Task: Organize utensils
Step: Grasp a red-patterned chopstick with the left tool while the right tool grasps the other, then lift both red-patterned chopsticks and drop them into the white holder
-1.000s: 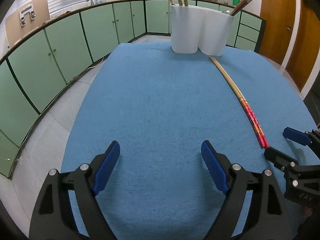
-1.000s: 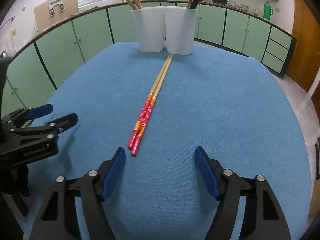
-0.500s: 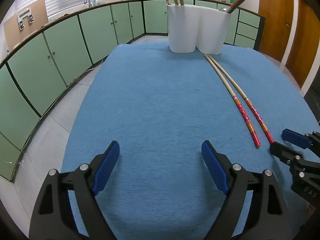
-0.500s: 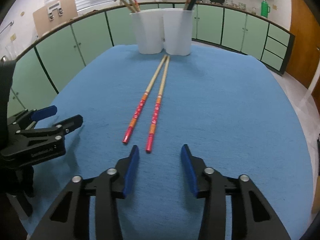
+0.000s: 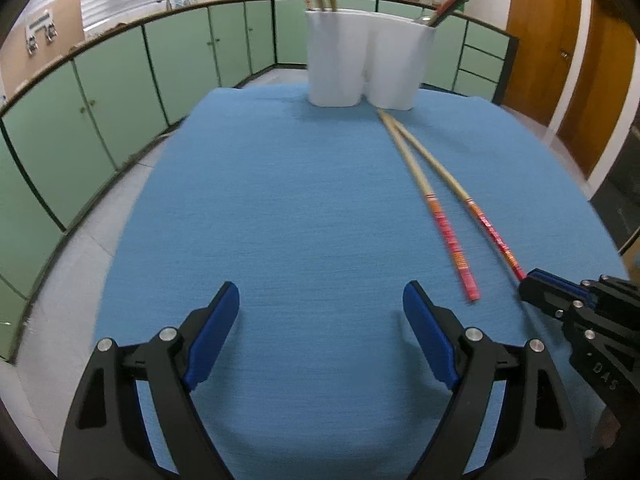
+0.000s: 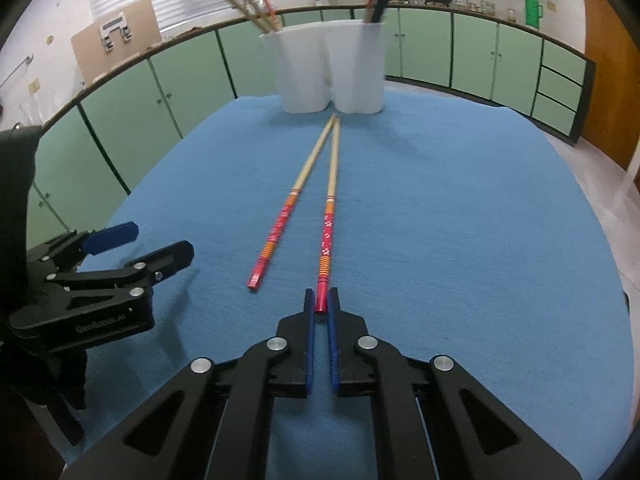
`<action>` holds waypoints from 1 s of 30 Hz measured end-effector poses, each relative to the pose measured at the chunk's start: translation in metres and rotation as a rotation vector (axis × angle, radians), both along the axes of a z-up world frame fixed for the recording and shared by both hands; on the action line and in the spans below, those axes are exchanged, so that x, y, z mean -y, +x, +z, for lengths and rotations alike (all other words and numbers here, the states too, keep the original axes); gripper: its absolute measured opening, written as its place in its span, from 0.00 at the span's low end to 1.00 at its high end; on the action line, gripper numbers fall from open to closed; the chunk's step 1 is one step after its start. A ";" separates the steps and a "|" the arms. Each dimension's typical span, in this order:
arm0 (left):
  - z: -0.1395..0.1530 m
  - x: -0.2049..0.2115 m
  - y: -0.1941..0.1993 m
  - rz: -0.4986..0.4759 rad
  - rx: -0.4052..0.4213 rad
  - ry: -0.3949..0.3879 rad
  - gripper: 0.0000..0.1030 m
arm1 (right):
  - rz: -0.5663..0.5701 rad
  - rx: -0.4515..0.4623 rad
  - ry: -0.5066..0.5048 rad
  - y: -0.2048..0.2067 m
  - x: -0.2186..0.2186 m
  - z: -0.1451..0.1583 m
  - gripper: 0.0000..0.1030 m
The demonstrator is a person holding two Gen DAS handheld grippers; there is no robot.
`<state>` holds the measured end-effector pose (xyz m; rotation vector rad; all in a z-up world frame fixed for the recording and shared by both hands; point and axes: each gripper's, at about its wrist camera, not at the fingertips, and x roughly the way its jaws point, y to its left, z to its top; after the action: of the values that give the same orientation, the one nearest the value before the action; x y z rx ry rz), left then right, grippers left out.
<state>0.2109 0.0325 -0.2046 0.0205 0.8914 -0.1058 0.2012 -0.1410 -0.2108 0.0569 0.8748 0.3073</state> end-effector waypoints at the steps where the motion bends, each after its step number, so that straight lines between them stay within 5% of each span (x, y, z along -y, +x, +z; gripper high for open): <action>1: 0.000 0.005 0.000 -0.006 -0.003 -0.012 0.79 | -0.017 -0.003 0.004 -0.001 0.007 0.001 0.05; 13: -0.012 0.061 0.005 -0.059 -0.037 -0.011 0.56 | -0.096 -0.006 0.042 -0.007 0.056 0.005 0.05; 21: -0.010 0.071 0.007 -0.063 -0.037 -0.019 0.09 | -0.113 -0.006 0.070 -0.006 0.065 0.005 0.05; 30: -0.007 0.072 0.002 -0.059 -0.015 -0.005 0.05 | -0.107 0.012 0.058 -0.010 0.064 0.011 0.05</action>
<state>0.2129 -0.0393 -0.2119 0.0417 0.9057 -0.1634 0.1908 -0.2046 -0.2002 0.1551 0.8477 0.2328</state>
